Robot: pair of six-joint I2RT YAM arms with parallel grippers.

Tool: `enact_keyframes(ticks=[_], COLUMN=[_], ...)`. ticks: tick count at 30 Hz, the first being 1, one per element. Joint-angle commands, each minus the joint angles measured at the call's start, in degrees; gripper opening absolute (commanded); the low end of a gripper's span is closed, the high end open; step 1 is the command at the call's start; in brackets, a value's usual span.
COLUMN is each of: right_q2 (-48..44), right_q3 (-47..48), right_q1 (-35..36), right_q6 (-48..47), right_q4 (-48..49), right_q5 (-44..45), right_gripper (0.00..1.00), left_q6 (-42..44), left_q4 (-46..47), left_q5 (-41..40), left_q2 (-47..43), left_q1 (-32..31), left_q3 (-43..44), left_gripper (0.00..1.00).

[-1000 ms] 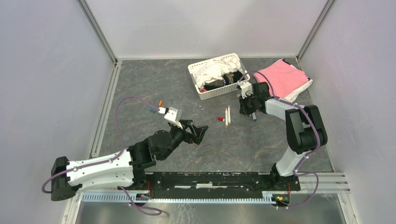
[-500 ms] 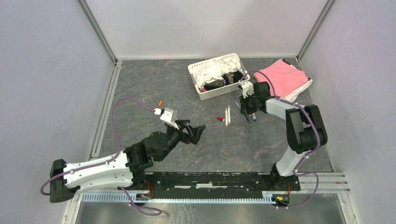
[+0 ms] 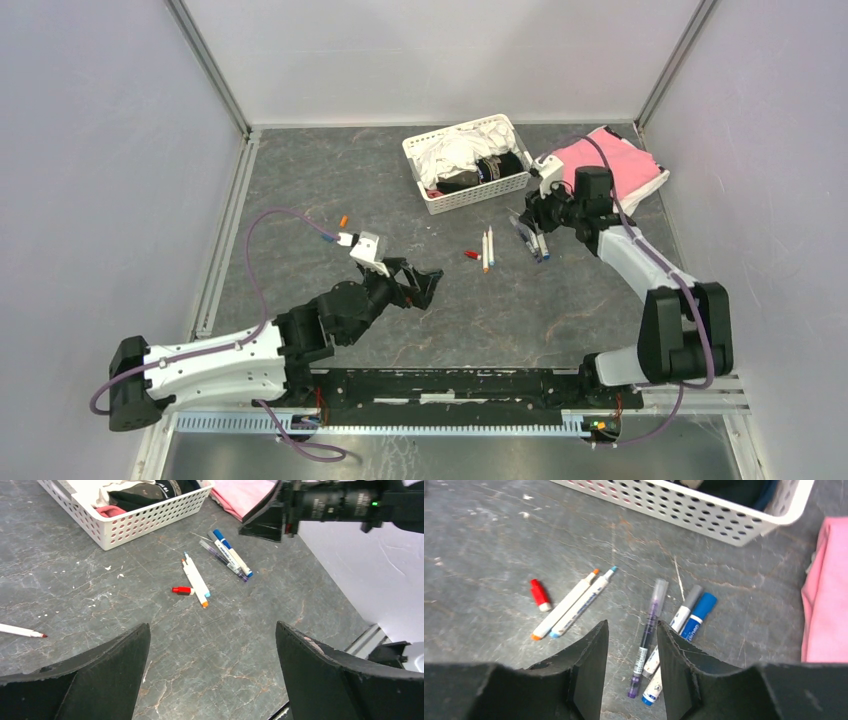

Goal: Insert the pens into the pen caps
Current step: Place the pen in the pen cap, then pick up the pen from the center of the board.

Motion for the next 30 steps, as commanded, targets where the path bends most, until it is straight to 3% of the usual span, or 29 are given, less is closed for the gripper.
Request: enact_keyframes(ticks=[1,6,10,17,20,24,26,30], right_q2=[-5.7,-12.0,-14.8,-16.0,-16.9,-18.3,-18.4,-18.1], right_q3=[-3.7,-8.5,-10.0,-9.4,-9.2,-9.4,-9.6,-9.4], right_q1=[-1.9,-3.5,-4.0,-5.9,-6.2,-8.6,-9.2,-10.4], right_q6=[-4.0,-4.2,-4.5,-4.9,-5.8,-7.6,-9.2,-11.2], right_q4=[5.2,12.0,14.1,13.1,12.3,12.0,11.5,10.4], right_q5=[-15.3,-25.6,-27.7,-29.5,-29.6,-28.6,-27.5,-28.3], right_gripper=[0.47,0.53,0.54,0.54,0.55,0.63,0.67,0.69], left_q6=[-1.6,-5.8,-8.2,-0.8,6.4,14.4,16.1,14.9], left_q4=[1.0,2.2,2.2,-3.5,-0.1,9.8,16.1,20.1], left_q5=[-3.8,4.8,8.4,-2.5,-5.7,-9.1,-12.1,-6.9], left_q2=[0.7,-1.0,-1.8,-1.2,-1.3,-1.3,-0.3,3.7], left_q1=[1.2,9.2,13.8,16.7,19.4,24.0,27.9,40.7], left_q3=[-0.7,-2.6,-3.5,0.7,0.5,-3.7,-7.1,-10.3], left_gripper=[1.0,1.0,1.0,1.0,1.0,1.0,1.0,1.0])
